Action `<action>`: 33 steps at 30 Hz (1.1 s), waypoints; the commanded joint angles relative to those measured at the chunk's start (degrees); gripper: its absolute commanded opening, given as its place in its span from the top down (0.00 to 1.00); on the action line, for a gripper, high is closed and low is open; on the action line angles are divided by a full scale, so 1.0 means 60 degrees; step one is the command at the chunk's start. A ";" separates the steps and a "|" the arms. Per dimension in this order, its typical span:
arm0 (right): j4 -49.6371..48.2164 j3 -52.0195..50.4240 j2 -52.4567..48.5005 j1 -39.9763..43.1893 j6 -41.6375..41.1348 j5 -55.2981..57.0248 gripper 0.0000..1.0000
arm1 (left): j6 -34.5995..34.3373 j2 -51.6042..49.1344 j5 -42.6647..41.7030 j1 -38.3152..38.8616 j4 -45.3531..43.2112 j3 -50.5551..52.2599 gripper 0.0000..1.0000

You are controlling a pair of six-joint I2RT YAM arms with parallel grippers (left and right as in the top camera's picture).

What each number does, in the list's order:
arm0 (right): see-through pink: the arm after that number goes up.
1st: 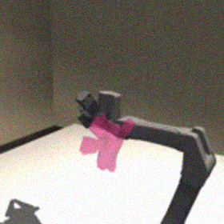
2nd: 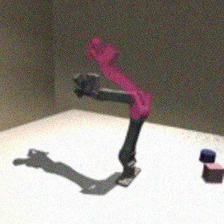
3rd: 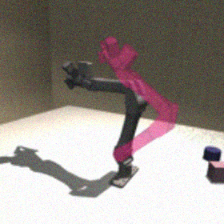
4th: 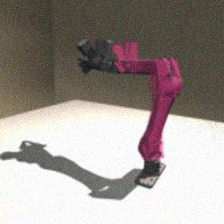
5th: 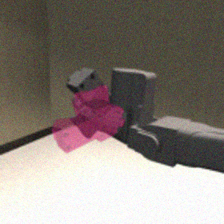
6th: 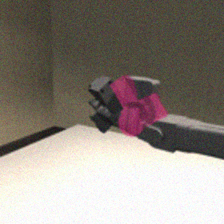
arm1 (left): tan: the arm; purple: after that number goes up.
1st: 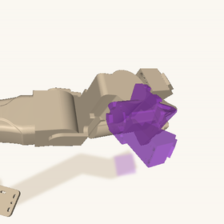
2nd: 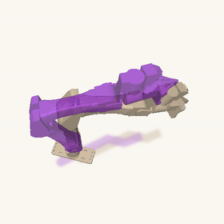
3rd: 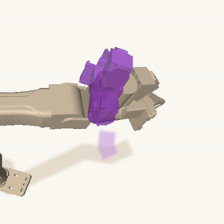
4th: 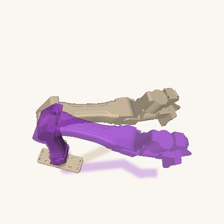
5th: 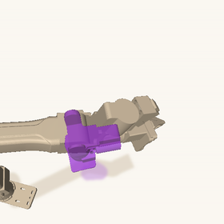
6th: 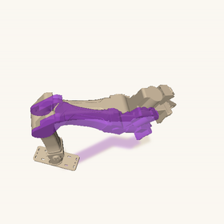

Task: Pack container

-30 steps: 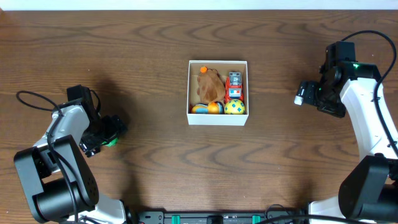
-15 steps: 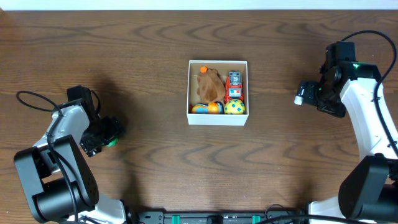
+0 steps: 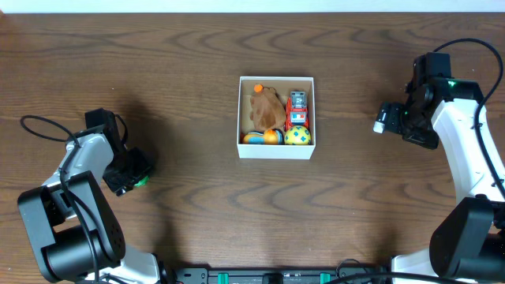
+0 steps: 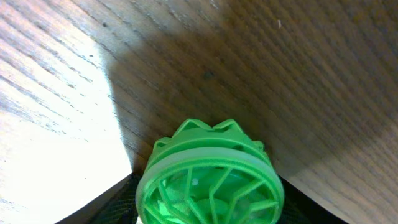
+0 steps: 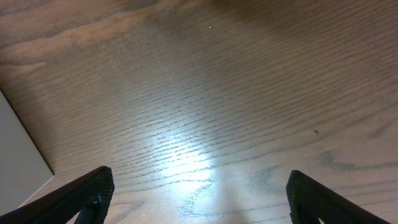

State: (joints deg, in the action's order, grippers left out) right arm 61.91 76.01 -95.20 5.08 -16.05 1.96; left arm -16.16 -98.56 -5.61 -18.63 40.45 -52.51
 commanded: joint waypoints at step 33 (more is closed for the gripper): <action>0.0062 0.0007 -0.0007 0.0018 0.0153 0.0069 0.09 | 0.0131 0.1872 0.1519 0.2262 0.2135 -0.2597 0.36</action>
State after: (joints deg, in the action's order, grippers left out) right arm 62.13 76.01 -95.20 5.08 -15.88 1.96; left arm -15.70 -84.88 0.45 -3.57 53.39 -70.17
